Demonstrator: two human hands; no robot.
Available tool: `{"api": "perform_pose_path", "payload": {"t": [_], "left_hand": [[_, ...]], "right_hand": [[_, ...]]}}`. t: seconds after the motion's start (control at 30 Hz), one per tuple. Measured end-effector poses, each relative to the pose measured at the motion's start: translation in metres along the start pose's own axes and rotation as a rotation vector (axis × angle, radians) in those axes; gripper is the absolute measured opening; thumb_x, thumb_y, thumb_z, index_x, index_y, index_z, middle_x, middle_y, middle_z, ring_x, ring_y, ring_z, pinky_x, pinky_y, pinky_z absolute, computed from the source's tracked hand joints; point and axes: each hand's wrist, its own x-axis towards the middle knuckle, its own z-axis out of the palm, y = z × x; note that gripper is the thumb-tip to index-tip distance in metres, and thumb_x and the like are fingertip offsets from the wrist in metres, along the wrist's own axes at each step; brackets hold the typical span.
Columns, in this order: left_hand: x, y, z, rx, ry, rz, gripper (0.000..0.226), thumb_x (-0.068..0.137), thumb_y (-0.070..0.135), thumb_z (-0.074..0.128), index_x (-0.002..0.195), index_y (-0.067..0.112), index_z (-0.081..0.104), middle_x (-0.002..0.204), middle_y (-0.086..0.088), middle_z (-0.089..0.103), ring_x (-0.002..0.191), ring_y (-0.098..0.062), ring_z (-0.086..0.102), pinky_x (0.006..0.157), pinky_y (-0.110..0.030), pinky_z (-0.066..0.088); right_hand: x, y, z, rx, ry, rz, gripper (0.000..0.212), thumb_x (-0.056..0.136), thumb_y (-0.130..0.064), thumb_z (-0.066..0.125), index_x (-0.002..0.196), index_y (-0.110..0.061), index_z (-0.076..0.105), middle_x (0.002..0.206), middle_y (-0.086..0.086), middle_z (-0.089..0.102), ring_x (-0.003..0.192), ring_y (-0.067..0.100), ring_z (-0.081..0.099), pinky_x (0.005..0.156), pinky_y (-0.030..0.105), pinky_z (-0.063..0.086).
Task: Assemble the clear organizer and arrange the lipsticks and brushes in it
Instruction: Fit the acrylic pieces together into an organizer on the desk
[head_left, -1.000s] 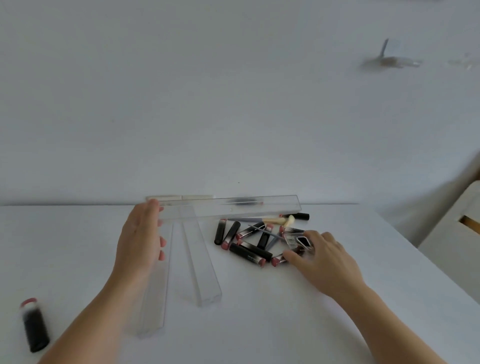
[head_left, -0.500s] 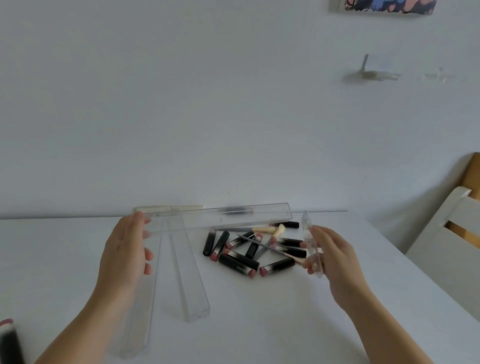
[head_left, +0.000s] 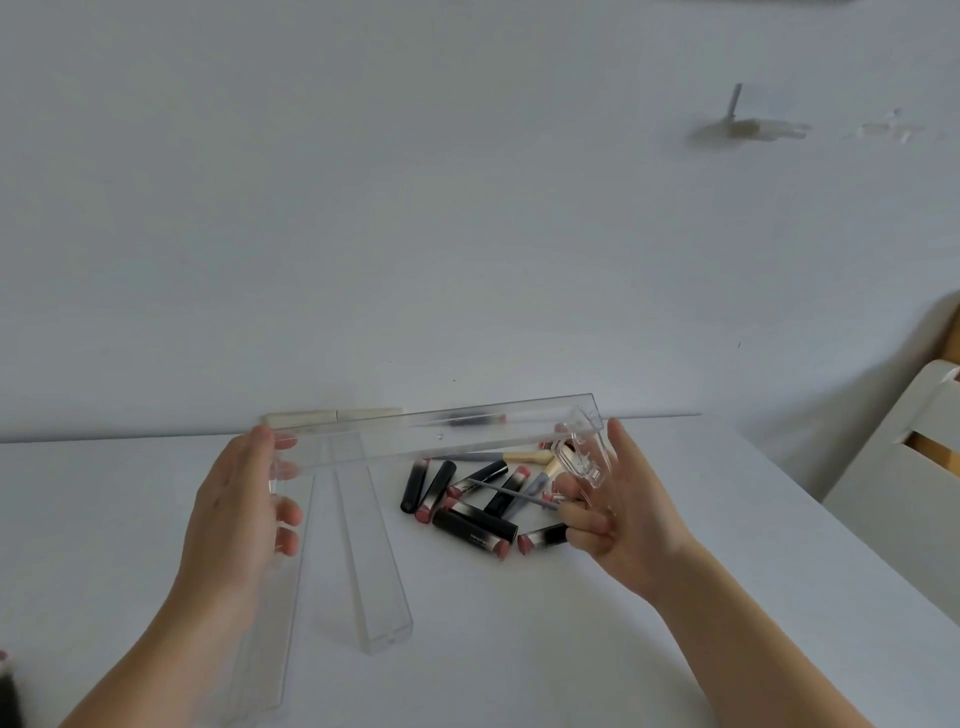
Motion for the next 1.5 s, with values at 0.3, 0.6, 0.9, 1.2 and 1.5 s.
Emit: {"api": "perform_pose_path", "payload": {"t": [0.3, 0.6, 0.9, 1.2, 1.5], "left_hand": [[0.002, -0.005, -0.001, 0.062, 0.007, 0.016, 0.032, 0.086, 0.057, 0.044, 0.087, 0.038, 0.070, 0.100, -0.001, 0.065, 0.048, -0.013, 0.053, 0.043, -0.029, 0.040], [0.003, -0.011, -0.003, 0.132, 0.006, 0.057, 0.033, 0.090, 0.053, 0.040, 0.095, 0.035, 0.068, 0.099, 0.001, 0.063, 0.046, -0.008, 0.053, 0.045, -0.032, 0.041], [-0.004, -0.006, -0.001, 0.178, 0.013, 0.115, 0.034, 0.088, 0.060, 0.037, 0.087, 0.041, 0.065, 0.097, 0.002, 0.063, 0.046, -0.009, 0.053, 0.048, -0.030, 0.041], [-0.013, -0.001, 0.002, 0.213, -0.018, 0.188, 0.035, 0.088, 0.062, 0.033, 0.089, 0.043, 0.062, 0.096, 0.003, 0.061, 0.049, -0.009, 0.056, 0.043, -0.030, 0.045], [-0.011, 0.012, -0.008, 0.228, -0.097, 0.111, 0.039, 0.080, 0.065, 0.051, 0.091, 0.041, 0.080, 0.090, 0.003, 0.078, 0.084, -0.016, 0.068, 0.073, -0.035, 0.051]], "right_hand": [[-0.002, 0.003, -0.004, -0.075, -0.029, -0.150, 0.044, 0.082, -0.060, 0.067, 0.112, -0.027, 0.068, 0.080, 0.004, 0.053, 0.056, 0.018, 0.030, 0.053, 0.030, 0.027], [-0.007, 0.005, -0.005, -0.190, 0.005, -0.172, 0.057, 0.083, -0.073, 0.050, 0.103, -0.019, 0.056, 0.085, 0.017, 0.037, 0.059, 0.019, 0.028, 0.055, 0.032, 0.025], [-0.005, 0.008, -0.009, -0.325, 0.105, -0.198, 0.061, 0.079, -0.080, 0.051, 0.101, -0.023, 0.055, 0.069, -0.002, 0.049, 0.054, 0.016, 0.036, 0.048, 0.026, 0.037], [-0.009, 0.007, -0.003, -0.366, 0.219, -0.367, 0.026, 0.083, -0.059, 0.054, 0.096, -0.037, 0.059, 0.076, 0.002, 0.048, 0.055, 0.016, 0.036, 0.046, 0.029, 0.033], [-0.017, -0.003, -0.004, -0.514, 0.344, -0.436, 0.038, 0.081, -0.062, 0.049, 0.099, -0.030, 0.059, 0.078, 0.014, 0.067, 0.060, 0.026, 0.060, 0.058, 0.040, 0.048]]}}
